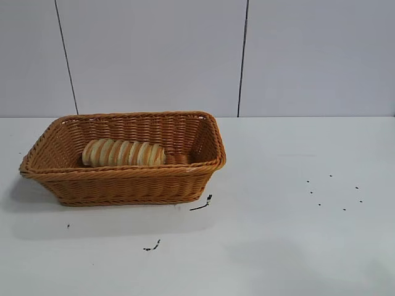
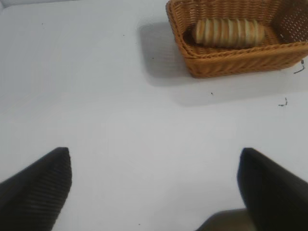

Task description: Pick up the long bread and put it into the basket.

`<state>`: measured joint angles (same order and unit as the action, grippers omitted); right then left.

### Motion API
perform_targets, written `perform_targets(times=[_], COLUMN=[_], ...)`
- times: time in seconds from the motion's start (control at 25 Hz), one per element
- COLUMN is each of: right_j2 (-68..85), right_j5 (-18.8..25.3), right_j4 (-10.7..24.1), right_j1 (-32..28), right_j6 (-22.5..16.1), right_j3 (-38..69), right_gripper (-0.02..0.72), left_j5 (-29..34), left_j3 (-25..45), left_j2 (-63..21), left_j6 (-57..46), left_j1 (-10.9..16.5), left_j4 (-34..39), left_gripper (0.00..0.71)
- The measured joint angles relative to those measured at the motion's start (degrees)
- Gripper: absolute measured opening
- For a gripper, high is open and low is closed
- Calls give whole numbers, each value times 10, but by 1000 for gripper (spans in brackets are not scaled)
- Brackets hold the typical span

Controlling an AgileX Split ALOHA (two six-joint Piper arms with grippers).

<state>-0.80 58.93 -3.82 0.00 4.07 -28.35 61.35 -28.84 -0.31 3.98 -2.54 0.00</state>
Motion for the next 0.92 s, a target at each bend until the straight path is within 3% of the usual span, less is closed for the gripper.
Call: perform_targets(times=[0.92], right_j2=[11], right_j5=[1], right_j4=[-2], right_j1=[0], right_j6=[0], right_j3=[0], right_gripper=[693], left_j5=[0], left_j3=[0], left_j2=[0], left_j6=[0], left_j1=[0], left_j4=[0], left_gripper=[696])
